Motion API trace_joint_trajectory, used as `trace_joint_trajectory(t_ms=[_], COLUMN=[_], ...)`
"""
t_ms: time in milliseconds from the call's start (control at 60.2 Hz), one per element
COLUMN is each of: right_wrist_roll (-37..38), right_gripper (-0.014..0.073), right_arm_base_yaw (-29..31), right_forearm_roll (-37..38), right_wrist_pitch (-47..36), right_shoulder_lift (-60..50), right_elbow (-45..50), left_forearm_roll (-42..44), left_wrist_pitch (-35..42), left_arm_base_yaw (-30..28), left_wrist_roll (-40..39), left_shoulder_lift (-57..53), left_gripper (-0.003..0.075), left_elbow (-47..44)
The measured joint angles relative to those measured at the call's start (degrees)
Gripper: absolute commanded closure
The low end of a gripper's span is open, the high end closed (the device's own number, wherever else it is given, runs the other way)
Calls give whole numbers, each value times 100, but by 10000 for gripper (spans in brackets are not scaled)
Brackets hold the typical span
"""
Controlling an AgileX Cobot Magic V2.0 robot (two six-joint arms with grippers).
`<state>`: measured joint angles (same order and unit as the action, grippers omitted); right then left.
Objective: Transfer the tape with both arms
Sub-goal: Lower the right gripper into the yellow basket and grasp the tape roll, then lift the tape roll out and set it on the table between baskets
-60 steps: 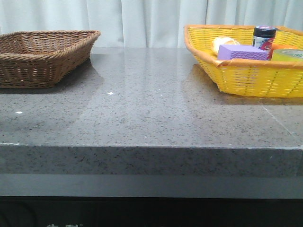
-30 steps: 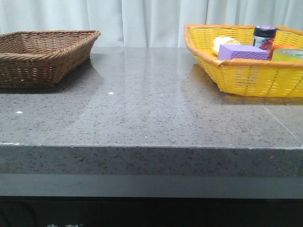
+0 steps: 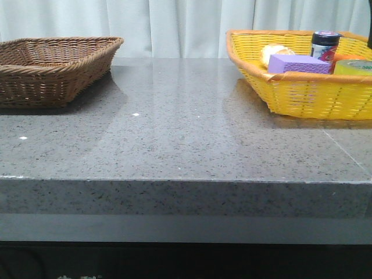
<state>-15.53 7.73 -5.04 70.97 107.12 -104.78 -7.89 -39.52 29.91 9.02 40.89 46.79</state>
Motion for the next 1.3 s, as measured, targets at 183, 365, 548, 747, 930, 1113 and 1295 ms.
trace_joint_trajectory(t_ms=[183, 365, 548, 747, 930, 1113, 1295], right_wrist_roll=[-139, -185, -183, -220, -243, -243, -243], right_gripper=[12, 90, 319, 462, 517, 517, 517], right_arm_base_yaw=[0, 0, 0, 8, 8, 8, 8], right_forearm_roll=[-20, -32, -32, -21, -12, -12, -65], right_wrist_pitch=[0, 0, 0, 22, 22, 22, 25], right_shoulder_lift=[371, 654, 782, 792, 792, 649, 192], right_elbow=[-185, -185, -185, -185, -185, -185, -185], left_forearm_roll=[0, 0, 0, 0, 0, 0, 0], left_wrist_pitch=[0, 22, 58, 67, 67, 69, 79], left_arm_base_yaw=[0, 0, 0, 0, 0, 0, 0], left_wrist_roll=[0, 0, 0, 0, 0, 0, 0], left_shoulder_lift=[0, 0, 0, 0, 0, 0, 0], left_gripper=[154, 154, 154, 154, 154, 154, 154], left_elbow=[0, 0, 0, 0, 0, 0, 0])
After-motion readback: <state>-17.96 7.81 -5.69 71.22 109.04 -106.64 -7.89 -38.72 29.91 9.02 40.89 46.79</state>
